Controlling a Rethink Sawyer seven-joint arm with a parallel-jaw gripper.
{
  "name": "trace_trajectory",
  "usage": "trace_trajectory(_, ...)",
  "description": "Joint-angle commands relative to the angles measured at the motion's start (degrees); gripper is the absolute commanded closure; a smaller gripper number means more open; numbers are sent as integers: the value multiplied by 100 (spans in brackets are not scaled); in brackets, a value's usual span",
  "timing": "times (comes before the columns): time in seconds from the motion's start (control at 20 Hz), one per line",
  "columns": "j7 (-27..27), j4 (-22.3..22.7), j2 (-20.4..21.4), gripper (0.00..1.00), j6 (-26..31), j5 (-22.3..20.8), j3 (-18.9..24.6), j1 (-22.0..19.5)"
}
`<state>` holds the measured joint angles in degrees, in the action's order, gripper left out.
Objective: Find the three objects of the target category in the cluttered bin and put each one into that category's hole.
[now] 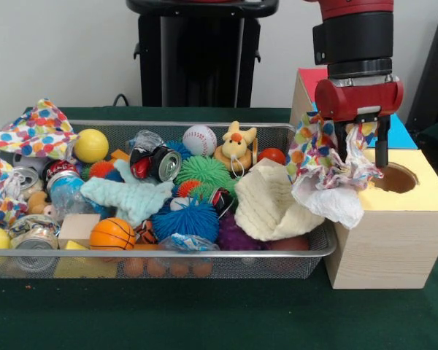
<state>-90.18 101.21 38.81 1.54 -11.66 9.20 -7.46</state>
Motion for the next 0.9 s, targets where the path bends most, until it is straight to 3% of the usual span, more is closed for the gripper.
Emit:
trace_trajectory(0.05,-1176,207,-139,0,158,286,-124,14)
trace_trajectory(0.4,-1086,307,397,0,975,555,-246,113)
trace_trajectory(0.9,-1228,279,210,0,691,850,-343,379)
